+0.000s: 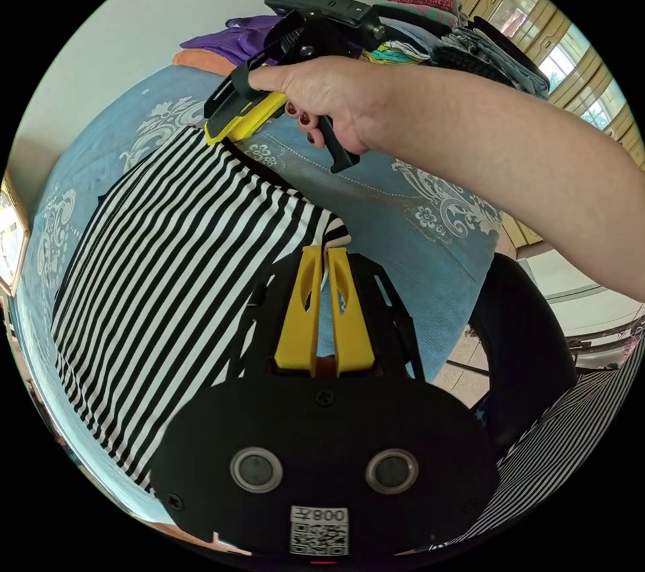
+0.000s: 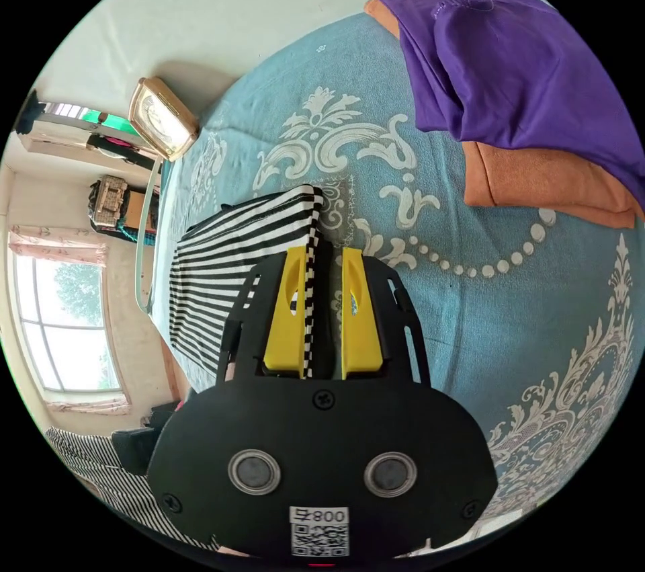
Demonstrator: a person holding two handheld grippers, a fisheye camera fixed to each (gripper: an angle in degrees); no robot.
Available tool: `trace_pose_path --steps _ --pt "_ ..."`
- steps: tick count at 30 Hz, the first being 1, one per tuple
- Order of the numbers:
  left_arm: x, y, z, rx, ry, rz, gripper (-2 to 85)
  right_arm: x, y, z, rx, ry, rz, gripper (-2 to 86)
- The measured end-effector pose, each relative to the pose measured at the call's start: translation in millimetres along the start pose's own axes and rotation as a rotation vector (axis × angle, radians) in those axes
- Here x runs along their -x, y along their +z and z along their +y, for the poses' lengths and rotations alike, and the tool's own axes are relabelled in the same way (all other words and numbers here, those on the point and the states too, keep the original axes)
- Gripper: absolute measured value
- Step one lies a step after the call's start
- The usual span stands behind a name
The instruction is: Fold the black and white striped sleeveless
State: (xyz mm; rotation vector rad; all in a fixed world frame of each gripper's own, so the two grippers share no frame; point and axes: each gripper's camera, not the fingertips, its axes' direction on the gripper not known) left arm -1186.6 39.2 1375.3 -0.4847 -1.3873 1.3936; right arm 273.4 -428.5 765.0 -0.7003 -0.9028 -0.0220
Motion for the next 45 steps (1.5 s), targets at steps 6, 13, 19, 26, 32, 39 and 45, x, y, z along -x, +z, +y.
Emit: trace_pose_path --steps 6,13,19,26,32,39,45 --pt "19 -16 18 -0.032 -0.023 0.027 1.7 45 20 -10 0.001 -0.023 0.082 7.1" --pt "51 -45 50 -0.067 -0.064 0.062 1.5 85 47 -19 0.021 -0.006 0.039 2.9" --pt "92 -94 96 -0.154 -0.136 0.095 1.5 117 50 -21 -0.027 0.018 -0.096 2.0" --pt "160 -177 194 -0.315 -0.318 0.128 1.4 224 61 -20 -0.088 -0.120 -0.251 1.8" --pt "237 -238 316 -0.424 -0.578 0.150 1.2 339 102 -23 -0.090 -0.274 -0.294 1.8" --pt "312 -273 446 -0.516 -0.849 0.220 1.2 445 183 -26 0.009 -0.369 -0.280 1.7" --pt "354 -286 529 -0.551 -1.006 0.278 1.1 517 259 -26 0.108 -0.403 -0.219 1.7"
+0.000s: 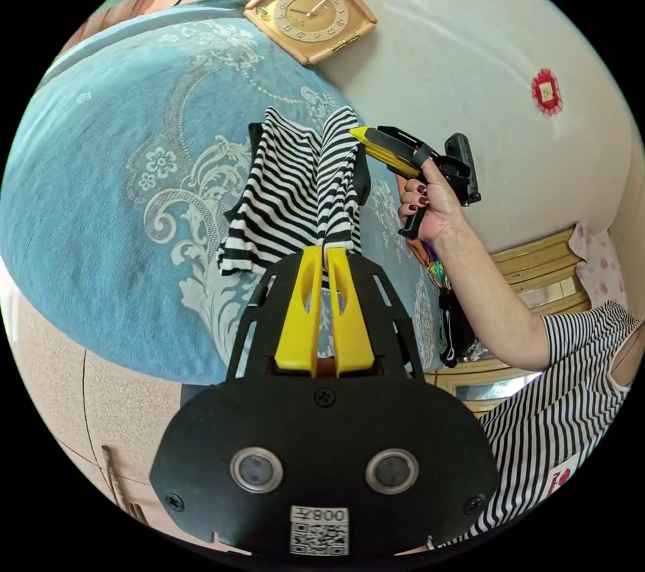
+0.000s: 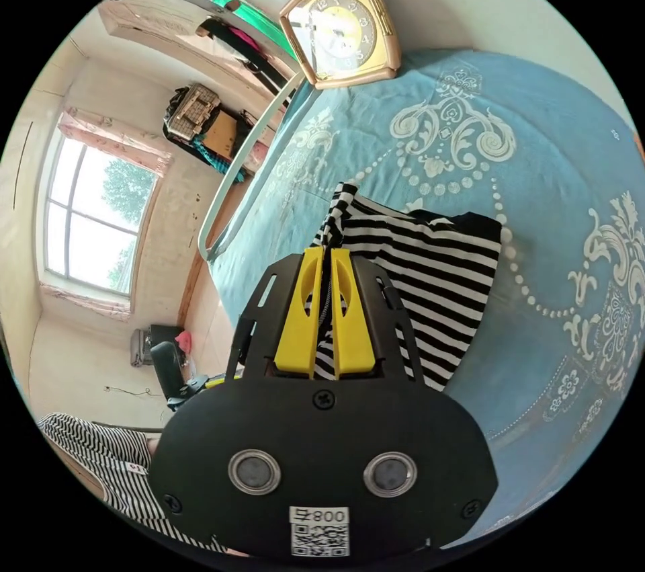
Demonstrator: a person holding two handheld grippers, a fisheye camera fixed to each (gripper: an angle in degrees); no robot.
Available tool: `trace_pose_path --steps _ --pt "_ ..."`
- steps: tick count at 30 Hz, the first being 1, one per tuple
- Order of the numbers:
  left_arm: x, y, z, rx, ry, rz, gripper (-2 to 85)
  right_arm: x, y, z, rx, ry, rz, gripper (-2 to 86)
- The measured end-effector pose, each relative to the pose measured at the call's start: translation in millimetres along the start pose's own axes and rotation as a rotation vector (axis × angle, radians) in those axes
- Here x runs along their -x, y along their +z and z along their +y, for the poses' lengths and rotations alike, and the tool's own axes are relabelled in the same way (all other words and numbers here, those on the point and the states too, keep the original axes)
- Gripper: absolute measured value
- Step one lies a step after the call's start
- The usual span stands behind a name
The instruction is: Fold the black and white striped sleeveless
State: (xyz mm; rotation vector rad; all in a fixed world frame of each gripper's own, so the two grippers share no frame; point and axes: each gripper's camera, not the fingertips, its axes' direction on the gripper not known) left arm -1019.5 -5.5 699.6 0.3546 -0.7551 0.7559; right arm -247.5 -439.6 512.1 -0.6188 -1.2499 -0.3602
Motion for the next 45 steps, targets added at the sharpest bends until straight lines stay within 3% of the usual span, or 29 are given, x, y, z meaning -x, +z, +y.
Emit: trace_pose_path --steps 13,21,29,34,41,45 --pt "98 -94 -8 -0.061 -0.182 0.093 1.3 63 139 -55 0.160 0.008 0.049 2.2" --pt "117 -140 1 -0.109 -0.192 0.076 0.7 96 165 -70 0.122 -0.050 -0.020 3.3" --pt "84 -160 -2 -0.108 0.002 0.006 0.1 129 189 -38 0.170 -0.175 0.006 1.5" --pt "73 -138 -10 -0.010 0.063 -0.246 0.1 142 249 -26 0.296 -0.214 0.156 0.5" --pt "56 -137 -4 0.015 0.092 -0.277 0.1 167 280 -28 0.327 -0.309 0.212 0.2" --pt "39 -137 2 0.014 0.151 -0.304 0.2 173 266 -37 0.214 -0.303 0.191 0.1"
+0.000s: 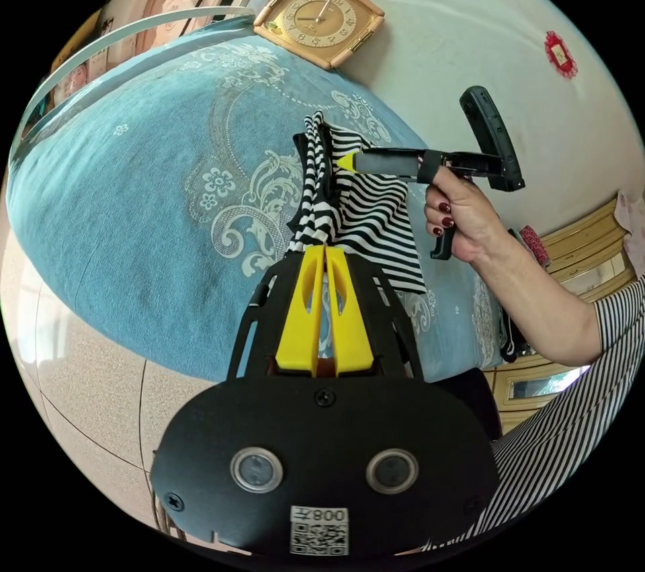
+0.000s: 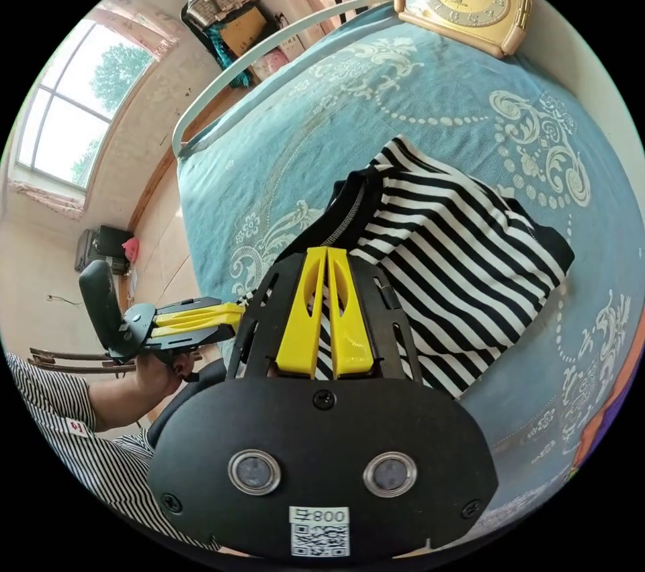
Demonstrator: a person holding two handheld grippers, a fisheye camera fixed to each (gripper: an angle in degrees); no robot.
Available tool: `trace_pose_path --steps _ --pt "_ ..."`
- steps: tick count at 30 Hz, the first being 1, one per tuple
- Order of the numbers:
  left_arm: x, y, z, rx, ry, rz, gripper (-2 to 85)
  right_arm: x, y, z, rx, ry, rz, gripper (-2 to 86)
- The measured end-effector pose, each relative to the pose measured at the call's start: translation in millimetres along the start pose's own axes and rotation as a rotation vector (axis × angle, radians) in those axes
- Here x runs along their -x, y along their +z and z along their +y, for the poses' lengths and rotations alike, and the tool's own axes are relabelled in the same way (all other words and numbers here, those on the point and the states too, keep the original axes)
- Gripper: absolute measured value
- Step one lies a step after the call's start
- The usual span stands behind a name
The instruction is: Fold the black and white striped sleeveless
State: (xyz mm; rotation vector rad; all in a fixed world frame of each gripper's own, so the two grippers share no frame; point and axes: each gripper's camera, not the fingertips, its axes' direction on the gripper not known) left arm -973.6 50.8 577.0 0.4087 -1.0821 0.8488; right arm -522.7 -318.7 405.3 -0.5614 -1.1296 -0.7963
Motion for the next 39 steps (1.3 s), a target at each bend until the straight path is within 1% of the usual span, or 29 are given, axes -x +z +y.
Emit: trace_pose_path --steps 3,6,7,10,13,15,17,18,19,22,24,26,27,29,30,32,35,39 --pt "-15 13 2 0.074 0.070 -0.090 0.2 -6 5 -18 -0.019 0.027 0.023 0.1" --pt "-28 17 7 0.068 0.124 -0.129 0.2 -15 31 -37 0.063 0.043 0.079 0.2" --pt "-31 18 9 0.072 0.133 -0.129 0.3 -17 42 -42 0.105 0.032 0.075 0.2" --pt "-34 19 12 0.073 0.109 -0.089 0.2 -16 42 -43 0.118 0.004 0.086 0.2" --pt "-44 13 17 0.025 0.112 -0.070 0.2 -18 32 -35 0.056 -0.014 0.080 0.1" --pt "-54 10 21 -0.008 0.133 -0.097 0.2 -25 28 -31 0.021 0.007 0.063 0.1" --pt "-63 15 22 0.021 0.153 -0.127 0.2 -37 38 -31 0.058 0.037 0.045 0.2" --pt "-65 25 22 0.085 0.152 -0.142 0.2 -40 43 -31 0.082 0.046 0.039 0.2" --pt "-66 31 23 0.100 0.155 -0.129 0.3 -46 46 -29 0.080 0.055 0.020 0.2" --pt "-70 28 24 0.097 0.133 -0.097 0.4 -56 37 -20 0.088 0.066 -0.008 0.3" --pt "-78 23 29 0.069 0.152 -0.094 0.5 -67 20 -5 0.039 0.074 -0.063 0.4" --pt "-87 22 32 0.071 0.183 -0.053 0.8 -90 -7 32 -0.023 0.115 -0.144 0.8" --pt "-96 23 33 0.076 0.207 -0.009 1.0 -97 -12 43 -0.033 0.131 -0.164 0.9" --pt "-111 29 35 0.095 0.262 0.064 1.8 -130 -29 99 -0.056 0.230 -0.256 1.8" --pt "-124 36 35 0.124 0.304 0.091 2.2 -139 -32 114 -0.053 0.263 -0.286 2.3" --pt "-139 47 35 0.155 0.340 0.105 2.8 -167 -35 175 -0.040 0.394 -0.388 4.1" --pt "-158 66 37 0.226 0.370 0.133 3.8 -187 -29 233 0.022 0.507 -0.418 6.2" --pt "-184 86 38 0.265 0.443 0.123 6.0 -205 -23 271 0.018 0.578 -0.492 7.2"
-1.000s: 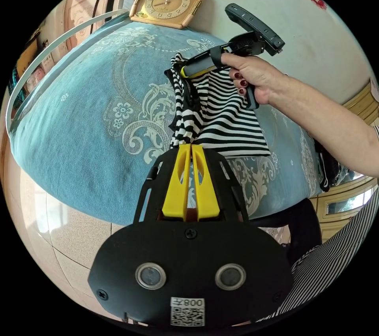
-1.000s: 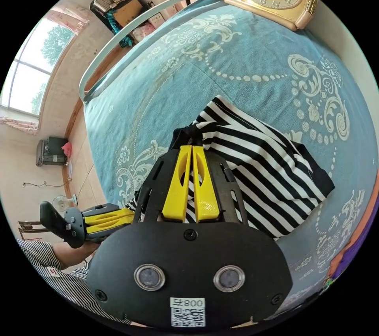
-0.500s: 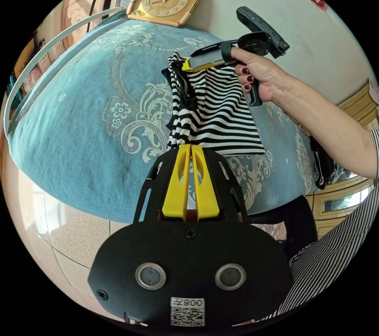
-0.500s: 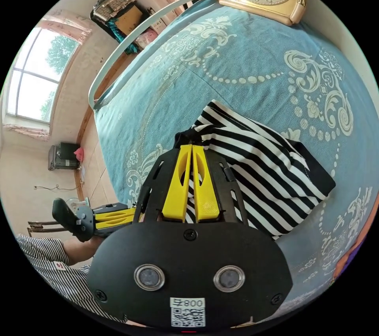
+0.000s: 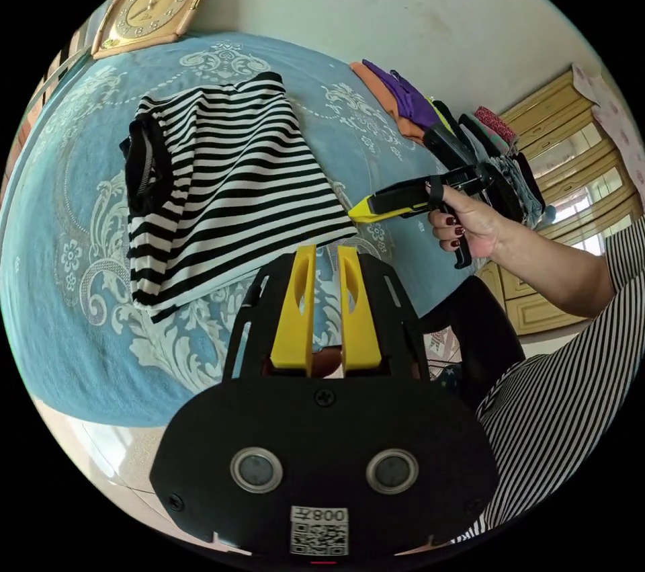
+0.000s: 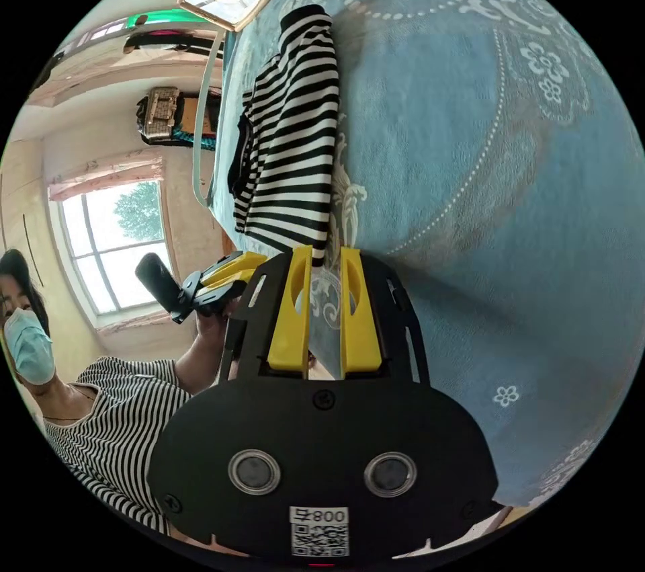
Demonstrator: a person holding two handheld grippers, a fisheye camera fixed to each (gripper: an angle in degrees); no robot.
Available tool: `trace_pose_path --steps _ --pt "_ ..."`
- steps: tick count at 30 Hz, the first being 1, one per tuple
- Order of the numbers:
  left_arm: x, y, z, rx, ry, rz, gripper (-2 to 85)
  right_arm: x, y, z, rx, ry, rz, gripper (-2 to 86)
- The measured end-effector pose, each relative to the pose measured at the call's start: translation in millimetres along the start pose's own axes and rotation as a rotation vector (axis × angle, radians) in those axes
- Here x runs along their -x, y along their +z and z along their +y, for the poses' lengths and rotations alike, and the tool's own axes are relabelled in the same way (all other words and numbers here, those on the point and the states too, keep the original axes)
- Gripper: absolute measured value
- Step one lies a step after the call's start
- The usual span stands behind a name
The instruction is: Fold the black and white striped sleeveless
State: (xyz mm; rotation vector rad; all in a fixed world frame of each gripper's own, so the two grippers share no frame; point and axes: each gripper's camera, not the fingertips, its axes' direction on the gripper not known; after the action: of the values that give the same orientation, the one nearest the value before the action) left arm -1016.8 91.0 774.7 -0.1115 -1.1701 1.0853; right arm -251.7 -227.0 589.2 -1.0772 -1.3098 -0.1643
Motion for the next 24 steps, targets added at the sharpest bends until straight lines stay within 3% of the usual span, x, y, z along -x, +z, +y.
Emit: trace_pose_path --steps 8,24 --pt "-18 36 -22 0.104 0.102 -0.139 4.4 -42 -25 25 -0.001 0.038 -0.114 7.6" --pt "23 22 -13 0.056 0.013 -0.056 1.7 -86 -61 73 -0.018 0.068 -0.199 5.9"
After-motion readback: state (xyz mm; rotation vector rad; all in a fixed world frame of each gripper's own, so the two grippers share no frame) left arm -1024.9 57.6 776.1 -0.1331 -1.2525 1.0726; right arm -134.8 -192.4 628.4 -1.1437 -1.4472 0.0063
